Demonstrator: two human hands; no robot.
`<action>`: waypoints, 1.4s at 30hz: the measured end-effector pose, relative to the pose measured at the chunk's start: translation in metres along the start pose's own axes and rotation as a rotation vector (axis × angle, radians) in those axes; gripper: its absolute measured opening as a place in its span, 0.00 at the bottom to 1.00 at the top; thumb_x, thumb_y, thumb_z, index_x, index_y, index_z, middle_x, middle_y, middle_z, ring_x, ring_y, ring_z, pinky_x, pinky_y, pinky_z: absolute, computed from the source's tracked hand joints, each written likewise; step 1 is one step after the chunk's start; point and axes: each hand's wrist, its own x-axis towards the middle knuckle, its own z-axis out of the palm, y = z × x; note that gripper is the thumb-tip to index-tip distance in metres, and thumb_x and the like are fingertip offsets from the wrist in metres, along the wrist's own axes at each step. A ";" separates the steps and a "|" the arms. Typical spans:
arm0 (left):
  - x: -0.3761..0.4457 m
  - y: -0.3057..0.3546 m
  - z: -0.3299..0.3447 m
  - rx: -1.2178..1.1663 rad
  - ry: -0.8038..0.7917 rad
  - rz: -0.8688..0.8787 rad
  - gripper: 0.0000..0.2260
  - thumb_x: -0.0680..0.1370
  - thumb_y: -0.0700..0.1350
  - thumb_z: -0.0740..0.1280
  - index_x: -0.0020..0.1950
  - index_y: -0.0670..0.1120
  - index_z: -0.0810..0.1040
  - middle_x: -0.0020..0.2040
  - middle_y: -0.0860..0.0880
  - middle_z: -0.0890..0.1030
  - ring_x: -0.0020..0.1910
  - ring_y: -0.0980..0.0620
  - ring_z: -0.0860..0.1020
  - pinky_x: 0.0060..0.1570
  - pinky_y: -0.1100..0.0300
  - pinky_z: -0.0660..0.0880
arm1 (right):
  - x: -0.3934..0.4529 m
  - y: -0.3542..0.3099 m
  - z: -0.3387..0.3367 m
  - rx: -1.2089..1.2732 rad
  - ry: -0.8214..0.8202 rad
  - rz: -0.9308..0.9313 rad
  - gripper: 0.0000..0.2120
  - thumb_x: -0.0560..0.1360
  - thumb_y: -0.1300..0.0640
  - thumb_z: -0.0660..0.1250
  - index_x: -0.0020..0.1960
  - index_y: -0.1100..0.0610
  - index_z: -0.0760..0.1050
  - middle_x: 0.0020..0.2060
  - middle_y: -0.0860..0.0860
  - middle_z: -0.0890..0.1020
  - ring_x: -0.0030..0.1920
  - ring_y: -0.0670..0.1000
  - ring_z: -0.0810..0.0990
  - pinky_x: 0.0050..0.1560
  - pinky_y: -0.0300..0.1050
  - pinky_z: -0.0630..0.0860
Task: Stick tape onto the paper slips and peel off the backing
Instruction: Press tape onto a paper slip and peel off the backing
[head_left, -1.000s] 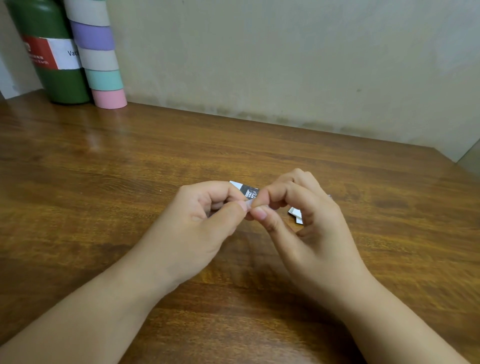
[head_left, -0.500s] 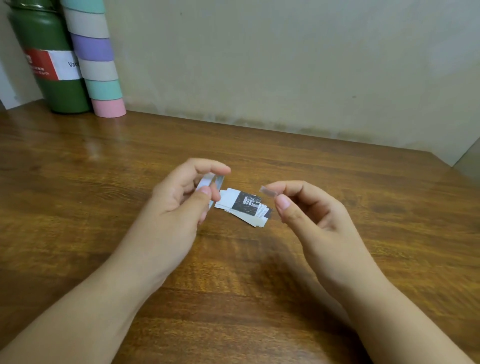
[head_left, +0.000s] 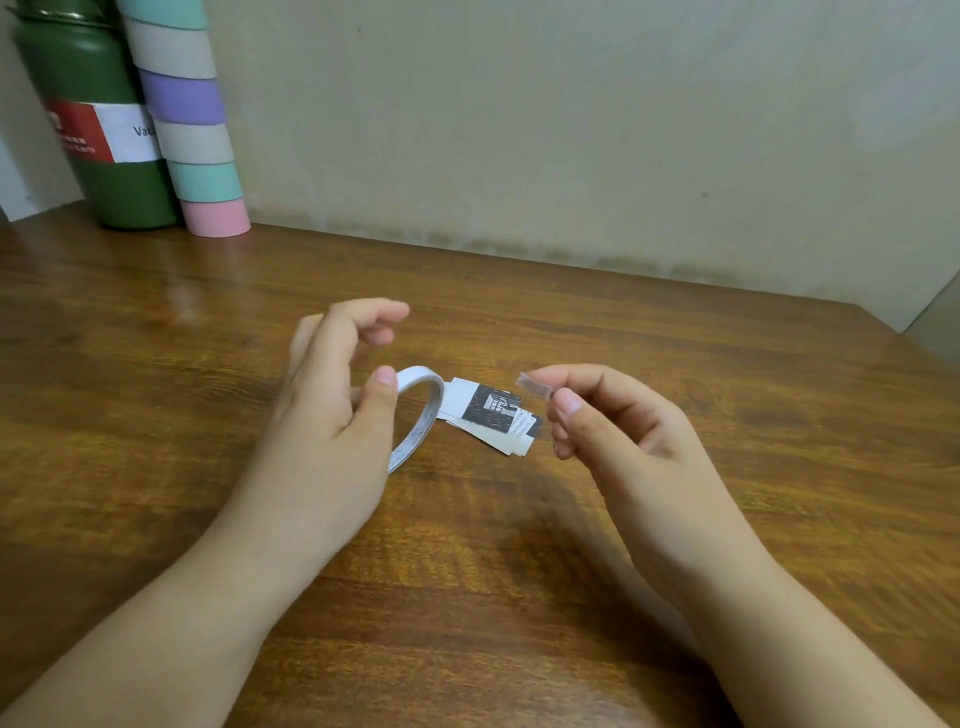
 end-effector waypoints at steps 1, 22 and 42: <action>0.000 0.003 0.000 -0.093 -0.056 -0.007 0.21 0.80 0.35 0.56 0.53 0.63 0.73 0.52 0.62 0.74 0.32 0.57 0.71 0.32 0.63 0.68 | 0.001 0.001 -0.001 0.038 -0.002 0.018 0.10 0.73 0.55 0.62 0.46 0.50 0.83 0.34 0.40 0.79 0.38 0.41 0.74 0.46 0.37 0.70; -0.006 0.015 0.001 -0.622 -0.408 -0.199 0.18 0.71 0.39 0.60 0.53 0.55 0.83 0.42 0.54 0.77 0.27 0.57 0.62 0.24 0.65 0.61 | 0.000 0.000 -0.001 0.414 -0.407 0.011 0.26 0.66 0.58 0.60 0.62 0.47 0.77 0.39 0.47 0.72 0.41 0.46 0.69 0.46 0.41 0.68; 0.000 0.009 -0.008 -0.871 -0.576 -0.325 0.20 0.62 0.43 0.68 0.53 0.42 0.83 0.38 0.45 0.69 0.29 0.53 0.60 0.22 0.65 0.61 | -0.004 -0.003 -0.002 -0.345 -0.203 -0.281 0.31 0.72 0.68 0.56 0.65 0.38 0.72 0.38 0.43 0.67 0.43 0.44 0.70 0.51 0.29 0.65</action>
